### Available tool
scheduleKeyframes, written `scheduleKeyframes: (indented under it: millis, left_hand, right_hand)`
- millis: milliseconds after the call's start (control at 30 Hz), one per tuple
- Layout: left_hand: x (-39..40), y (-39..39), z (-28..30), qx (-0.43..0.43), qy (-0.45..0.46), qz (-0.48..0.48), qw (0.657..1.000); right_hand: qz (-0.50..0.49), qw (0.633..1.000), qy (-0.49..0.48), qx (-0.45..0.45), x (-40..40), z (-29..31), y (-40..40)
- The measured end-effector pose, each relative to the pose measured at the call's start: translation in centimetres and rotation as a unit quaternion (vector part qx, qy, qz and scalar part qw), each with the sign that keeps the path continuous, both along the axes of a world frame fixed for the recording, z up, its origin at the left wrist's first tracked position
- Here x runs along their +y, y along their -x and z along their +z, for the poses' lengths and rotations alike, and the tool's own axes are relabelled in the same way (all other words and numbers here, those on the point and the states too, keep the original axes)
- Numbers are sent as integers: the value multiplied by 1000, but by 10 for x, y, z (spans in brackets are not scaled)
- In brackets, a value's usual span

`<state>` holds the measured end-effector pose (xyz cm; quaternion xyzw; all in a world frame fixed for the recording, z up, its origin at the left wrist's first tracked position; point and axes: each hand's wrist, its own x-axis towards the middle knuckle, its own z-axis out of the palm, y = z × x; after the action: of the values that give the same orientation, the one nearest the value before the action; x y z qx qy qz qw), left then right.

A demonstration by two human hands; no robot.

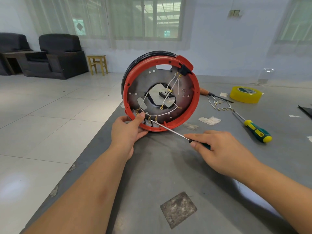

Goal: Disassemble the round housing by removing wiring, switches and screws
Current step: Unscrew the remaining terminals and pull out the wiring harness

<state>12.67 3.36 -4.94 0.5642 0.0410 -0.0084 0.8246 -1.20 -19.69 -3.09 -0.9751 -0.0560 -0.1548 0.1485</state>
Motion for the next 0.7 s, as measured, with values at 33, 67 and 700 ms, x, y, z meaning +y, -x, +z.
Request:
scheduleKeyframes:
  millis: [33,67,700]
  left_hand:
    - [0,0,0,-1,2,1,1000]
    - [0,0,0,-1,4,2,1000]
    - [1,-3,-1,16,23,3,1000]
  right_hand:
    - [-3,1000,3,0,0,0,-1]
    - [-5,1000,4,1,-1,0,-1]
    - [-53,983,175,-11,11,8,11]
